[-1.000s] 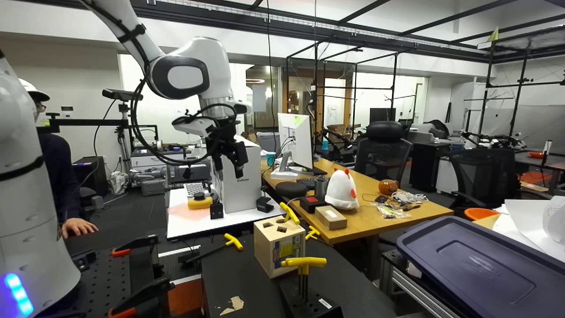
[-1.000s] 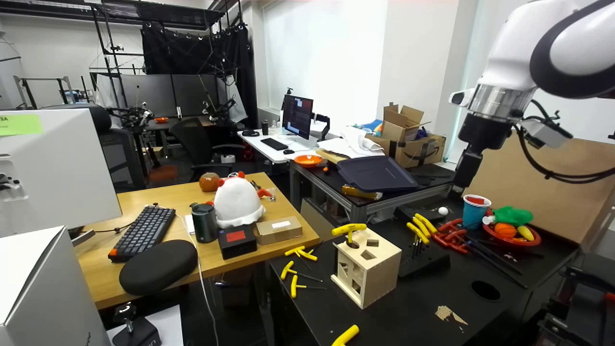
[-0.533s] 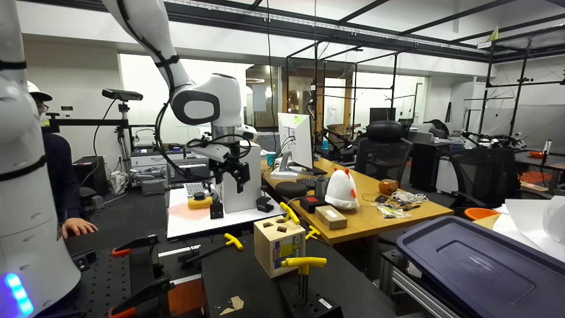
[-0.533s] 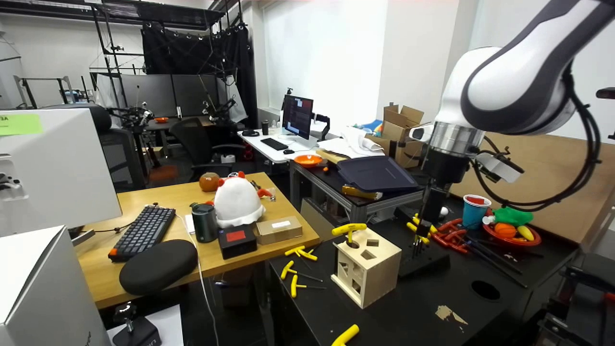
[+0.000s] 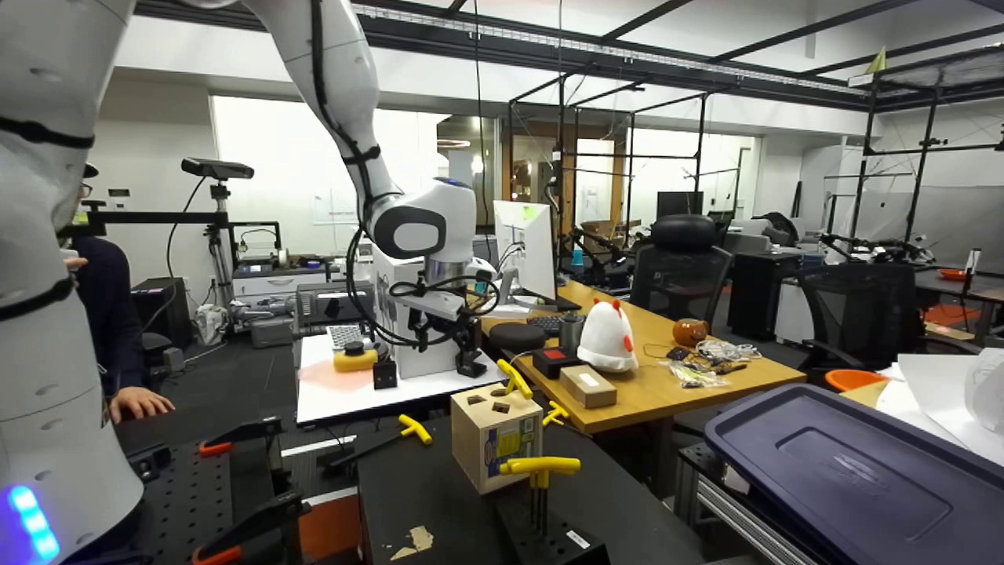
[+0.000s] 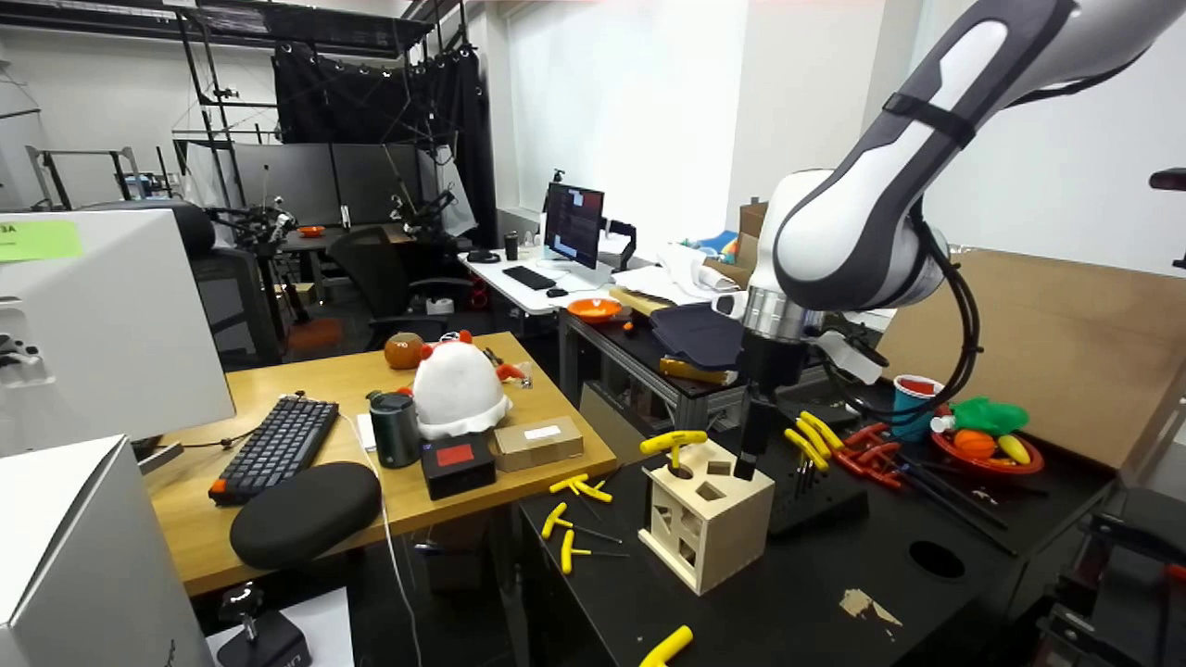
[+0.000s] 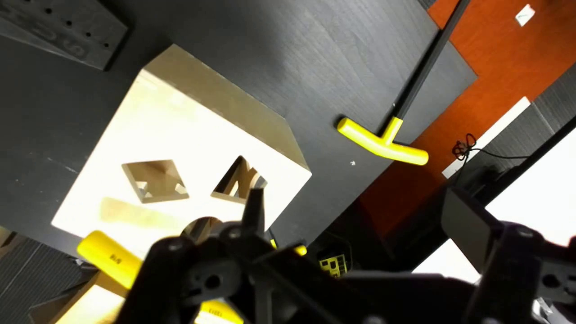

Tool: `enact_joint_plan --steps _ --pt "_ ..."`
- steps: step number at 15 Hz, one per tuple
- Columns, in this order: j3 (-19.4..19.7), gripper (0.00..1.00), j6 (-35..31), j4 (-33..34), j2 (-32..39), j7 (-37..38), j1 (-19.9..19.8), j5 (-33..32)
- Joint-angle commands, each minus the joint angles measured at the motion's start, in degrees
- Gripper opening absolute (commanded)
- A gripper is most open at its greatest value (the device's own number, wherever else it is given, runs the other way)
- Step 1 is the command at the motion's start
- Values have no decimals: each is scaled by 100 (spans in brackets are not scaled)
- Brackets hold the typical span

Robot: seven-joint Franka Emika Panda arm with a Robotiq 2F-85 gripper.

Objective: Pick up the yellow object tool and put it among the other yellow tools

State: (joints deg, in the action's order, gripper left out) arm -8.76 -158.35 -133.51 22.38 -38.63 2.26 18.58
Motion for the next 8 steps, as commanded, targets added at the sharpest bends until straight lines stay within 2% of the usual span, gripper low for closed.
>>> enact_joint_plan --steps 1,5,8 --pt "-301 100 140 583 450 -98 -437 -585" --pt "-591 100 62 874 659 -213 -664 -1121" --pt "-858 100 76 1051 735 -376 -806 -1292"
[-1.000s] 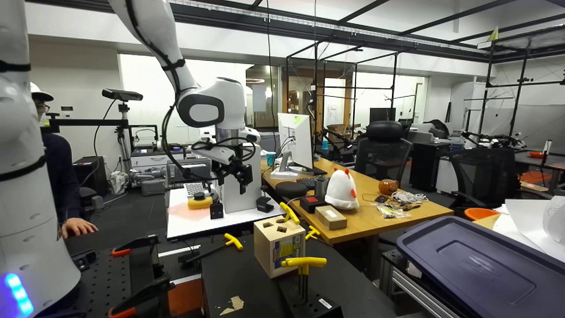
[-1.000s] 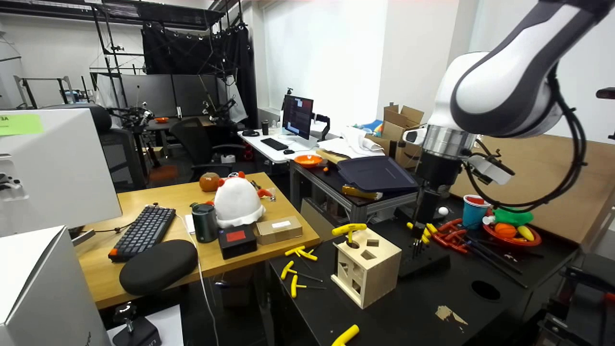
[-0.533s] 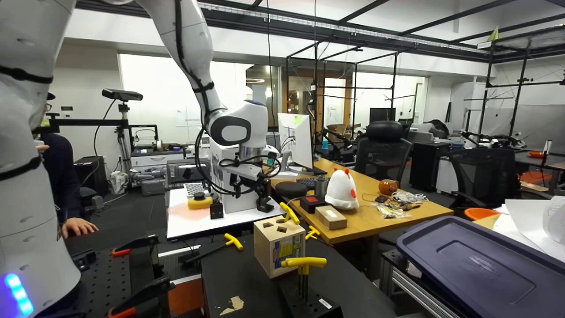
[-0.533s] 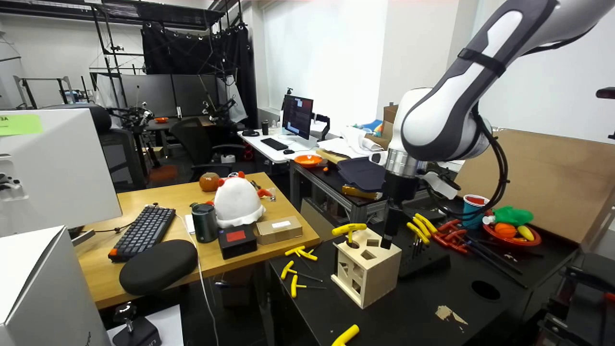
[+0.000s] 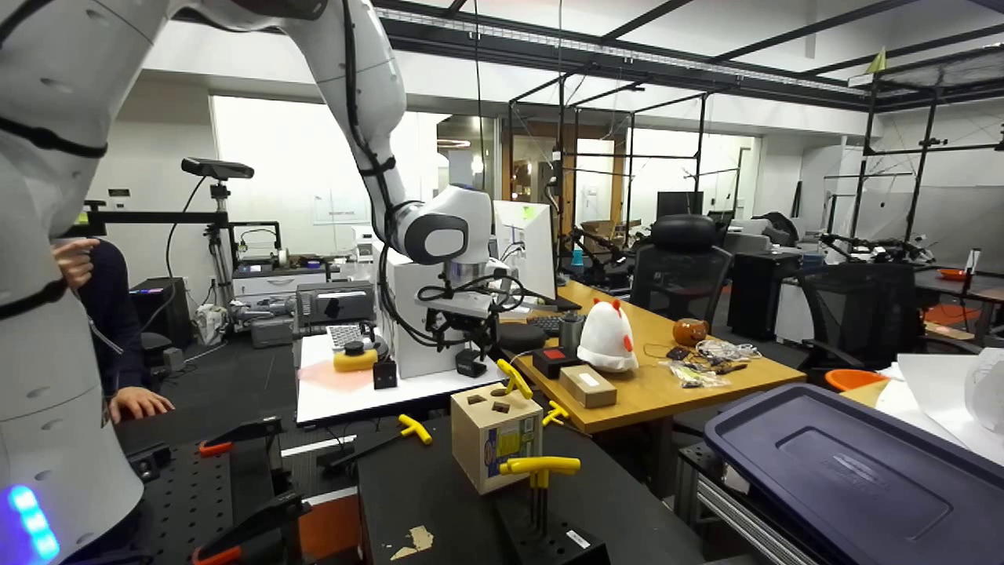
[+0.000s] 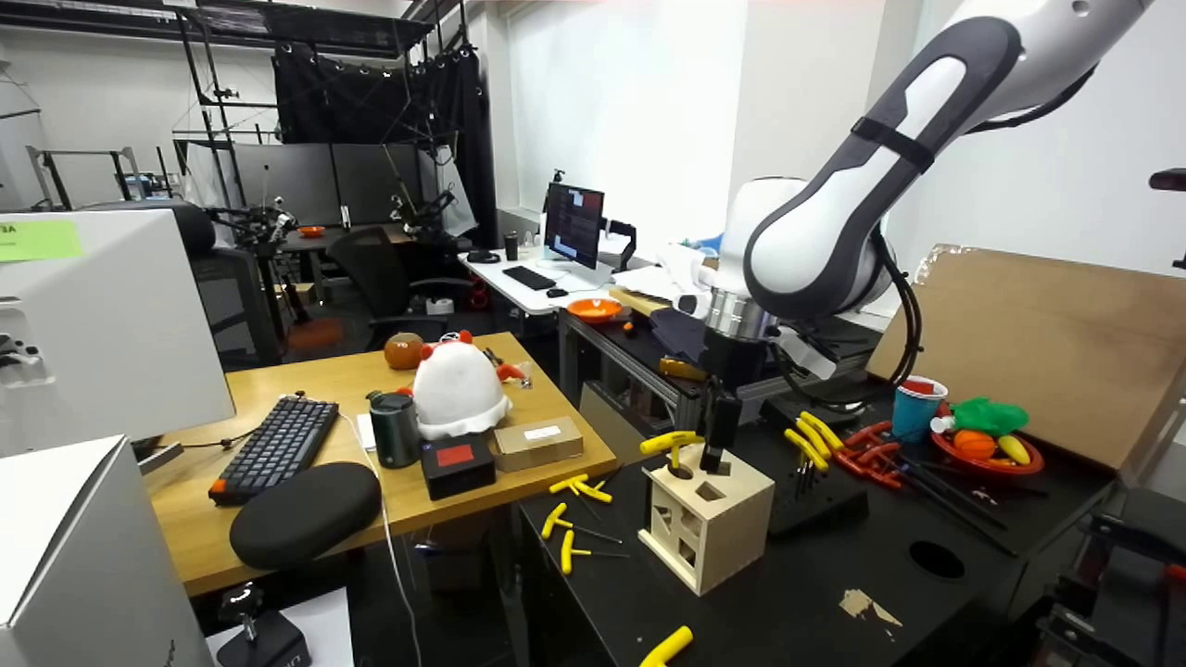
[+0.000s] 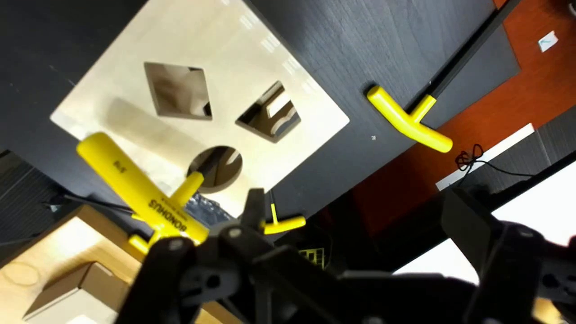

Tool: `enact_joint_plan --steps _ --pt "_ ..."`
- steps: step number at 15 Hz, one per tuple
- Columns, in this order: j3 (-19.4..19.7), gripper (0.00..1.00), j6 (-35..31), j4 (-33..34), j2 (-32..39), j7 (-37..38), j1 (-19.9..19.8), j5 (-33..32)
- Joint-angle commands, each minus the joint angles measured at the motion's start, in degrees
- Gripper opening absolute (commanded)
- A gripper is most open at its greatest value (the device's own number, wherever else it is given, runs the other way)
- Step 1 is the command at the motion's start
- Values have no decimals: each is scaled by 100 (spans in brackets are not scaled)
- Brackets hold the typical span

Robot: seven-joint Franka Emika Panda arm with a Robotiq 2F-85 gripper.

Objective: Pick up the yellow object tool and put it among the other yellow tools

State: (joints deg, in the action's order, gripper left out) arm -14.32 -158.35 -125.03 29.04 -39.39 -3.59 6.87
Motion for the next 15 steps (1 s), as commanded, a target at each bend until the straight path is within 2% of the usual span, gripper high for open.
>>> enact_joint_plan --steps 1,5,9,15 --pt "-360 100 61 229 69 -363 -227 -166" --pt "-333 100 142 397 113 -549 -134 -492" --pt "-124 100 184 554 273 -468 -60 -820" --pt "-148 100 18 401 266 -386 -106 -749"
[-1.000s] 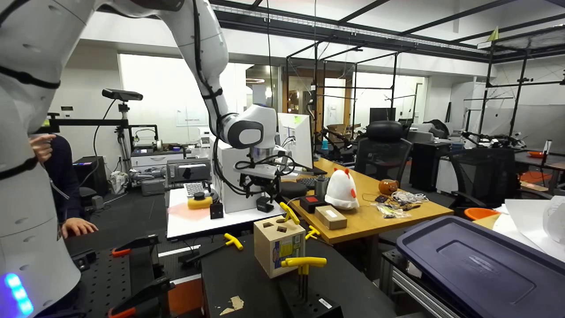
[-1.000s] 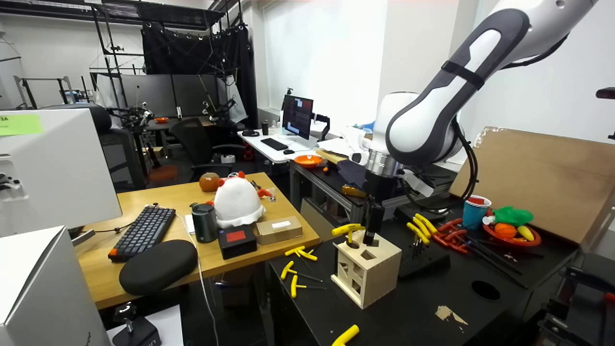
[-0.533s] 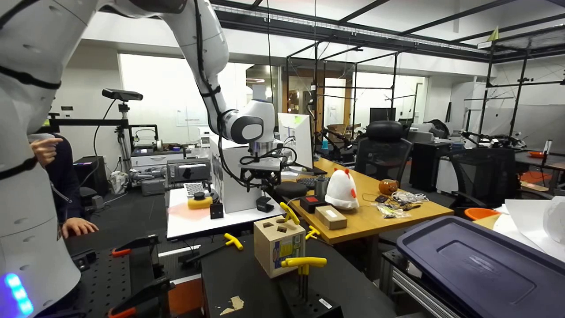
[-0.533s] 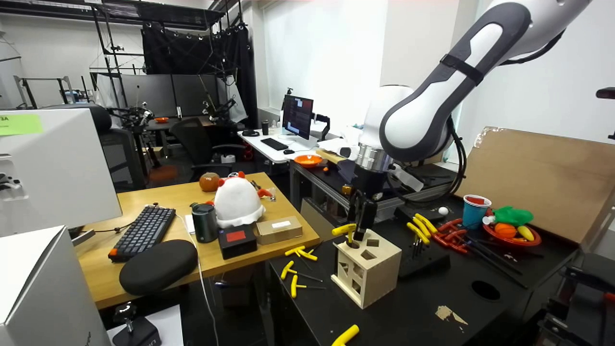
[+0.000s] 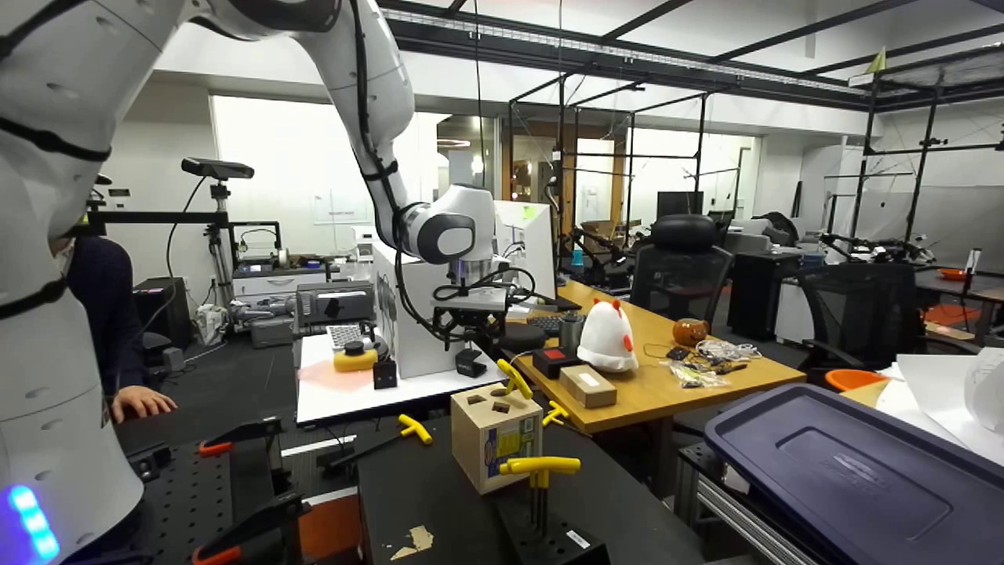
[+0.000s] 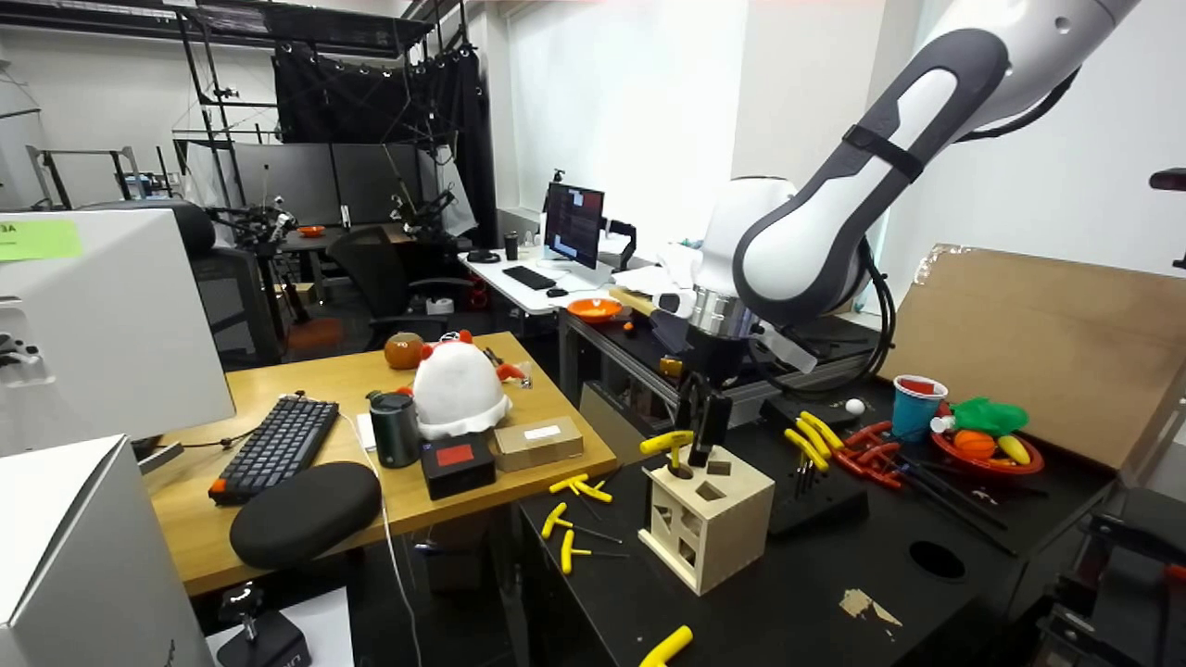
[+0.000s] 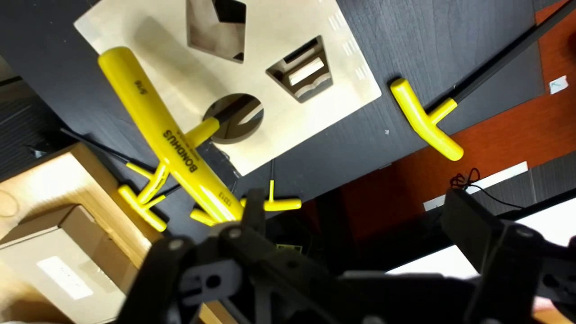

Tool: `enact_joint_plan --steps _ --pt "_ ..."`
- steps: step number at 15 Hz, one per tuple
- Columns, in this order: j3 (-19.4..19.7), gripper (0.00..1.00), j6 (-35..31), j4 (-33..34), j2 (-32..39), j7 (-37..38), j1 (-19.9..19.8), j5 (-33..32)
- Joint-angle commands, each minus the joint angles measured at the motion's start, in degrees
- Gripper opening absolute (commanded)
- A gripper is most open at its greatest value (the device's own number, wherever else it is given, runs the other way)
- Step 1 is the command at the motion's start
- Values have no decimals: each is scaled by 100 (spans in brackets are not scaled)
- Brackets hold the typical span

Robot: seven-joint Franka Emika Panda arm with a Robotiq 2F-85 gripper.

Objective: Pick up the yellow object tool and put it among the other yellow tools

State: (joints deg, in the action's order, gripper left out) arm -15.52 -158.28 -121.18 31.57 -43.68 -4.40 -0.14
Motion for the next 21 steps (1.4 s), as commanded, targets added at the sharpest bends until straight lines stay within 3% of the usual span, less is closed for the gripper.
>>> enact_joint_plan --steps 1,10,21 --pt "-27 100 11 17 13 43 -22 -49" --pt "-45 100 -184 177 302 -116 -75 -148" --pt "180 100 62 1109 961 -361 -128 -960"
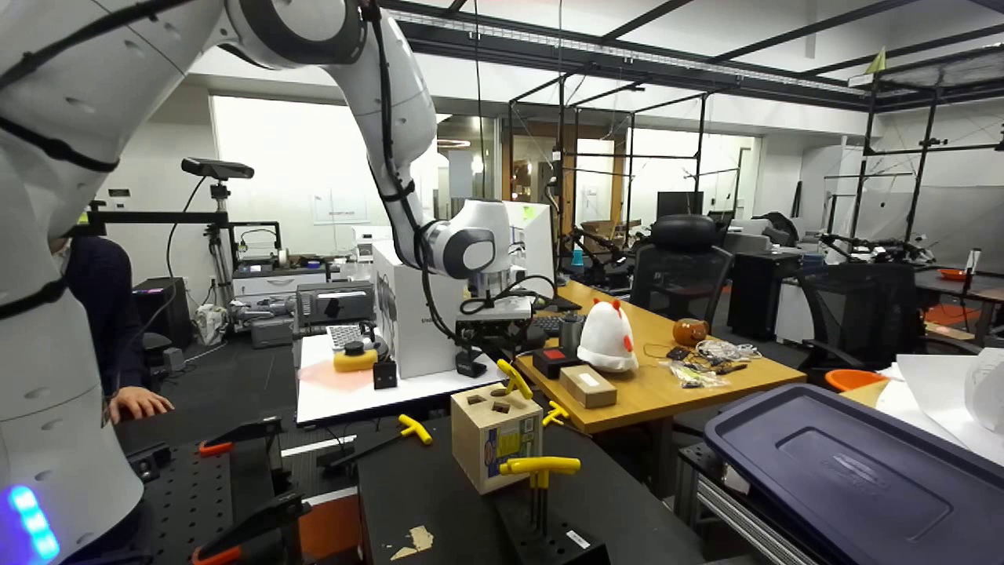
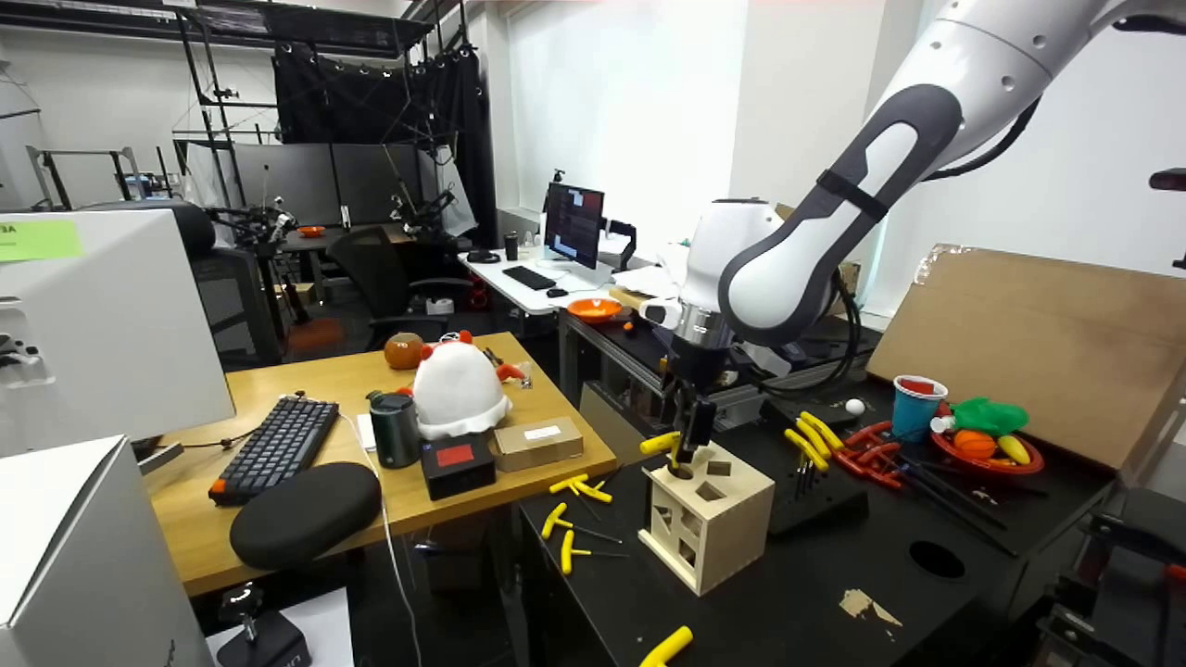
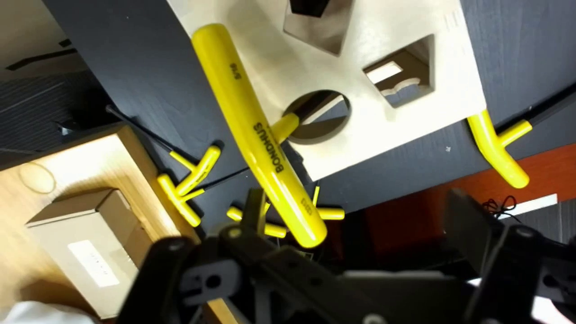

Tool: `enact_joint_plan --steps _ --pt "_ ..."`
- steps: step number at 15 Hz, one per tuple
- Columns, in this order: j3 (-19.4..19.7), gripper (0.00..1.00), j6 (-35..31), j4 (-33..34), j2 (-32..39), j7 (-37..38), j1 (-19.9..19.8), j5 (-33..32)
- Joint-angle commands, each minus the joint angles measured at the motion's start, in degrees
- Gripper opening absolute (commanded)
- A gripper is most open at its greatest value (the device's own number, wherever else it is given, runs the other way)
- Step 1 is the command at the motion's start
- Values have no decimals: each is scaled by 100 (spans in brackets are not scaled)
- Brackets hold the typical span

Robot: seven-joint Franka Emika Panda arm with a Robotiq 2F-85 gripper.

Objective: Pick up the yellow object tool and put it among the other yellow tools

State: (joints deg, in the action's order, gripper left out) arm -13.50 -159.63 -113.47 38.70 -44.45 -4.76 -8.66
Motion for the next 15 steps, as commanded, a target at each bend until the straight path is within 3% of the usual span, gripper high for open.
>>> enact_joint_plan --steps 1,8,15 --pt "-59 100 268 432 335 -383 -140 -85" --pt "45 100 744 1109 797 -897 -8 -189" --pt "174 100 1344 1450 827 -1038 163 -282"
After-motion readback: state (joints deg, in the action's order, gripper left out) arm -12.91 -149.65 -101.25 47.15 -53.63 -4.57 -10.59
